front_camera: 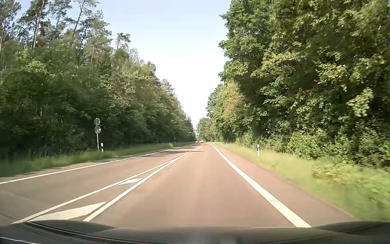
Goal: Follow the waypoints while adhering to traffic rules and regulations
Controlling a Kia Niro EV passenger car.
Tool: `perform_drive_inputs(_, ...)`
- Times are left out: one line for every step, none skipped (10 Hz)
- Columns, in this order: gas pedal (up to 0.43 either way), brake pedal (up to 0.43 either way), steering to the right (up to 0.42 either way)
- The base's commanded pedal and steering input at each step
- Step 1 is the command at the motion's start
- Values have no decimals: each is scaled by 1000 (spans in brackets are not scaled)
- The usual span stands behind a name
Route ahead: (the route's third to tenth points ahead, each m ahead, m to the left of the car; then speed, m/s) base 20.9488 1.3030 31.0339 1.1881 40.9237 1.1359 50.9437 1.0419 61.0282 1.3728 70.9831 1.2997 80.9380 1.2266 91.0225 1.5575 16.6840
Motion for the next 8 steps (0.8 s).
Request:
perform_drive_inputs(130, 30, -9)
perform_drive_inputs(130, 30, -9)
perform_drive_inputs(130, 30, -9)
perform_drive_inputs(130, 30, -9)
perform_drive_inputs(130, 30, -6)
perform_drive_inputs(130, 30, -1)
perform_drive_inputs(130, 30, 2)
perform_drive_inputs(130, 30, 2)
